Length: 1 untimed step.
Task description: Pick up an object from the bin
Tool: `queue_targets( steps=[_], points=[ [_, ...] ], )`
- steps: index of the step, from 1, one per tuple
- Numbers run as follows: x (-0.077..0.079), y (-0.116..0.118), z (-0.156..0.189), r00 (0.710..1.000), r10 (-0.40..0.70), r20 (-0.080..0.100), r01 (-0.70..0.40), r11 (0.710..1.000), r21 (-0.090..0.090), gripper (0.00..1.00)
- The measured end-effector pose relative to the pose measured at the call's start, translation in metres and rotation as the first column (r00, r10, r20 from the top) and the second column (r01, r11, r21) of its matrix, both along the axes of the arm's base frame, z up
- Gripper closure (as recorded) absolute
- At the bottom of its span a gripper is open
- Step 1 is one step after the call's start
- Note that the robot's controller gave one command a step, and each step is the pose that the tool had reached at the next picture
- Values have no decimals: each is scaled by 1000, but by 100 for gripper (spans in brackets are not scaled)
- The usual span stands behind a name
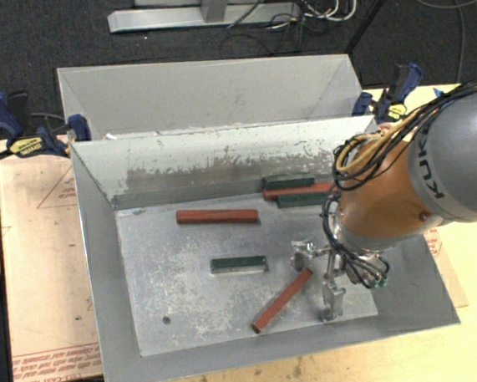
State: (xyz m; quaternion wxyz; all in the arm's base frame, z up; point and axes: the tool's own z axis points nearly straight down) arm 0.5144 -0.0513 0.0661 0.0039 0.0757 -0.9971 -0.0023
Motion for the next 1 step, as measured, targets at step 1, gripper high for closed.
queue_targets(
  steps=[1],
  points=[
    [56,61,4,928,372,15,-372,928,-3,0]
  ],
)
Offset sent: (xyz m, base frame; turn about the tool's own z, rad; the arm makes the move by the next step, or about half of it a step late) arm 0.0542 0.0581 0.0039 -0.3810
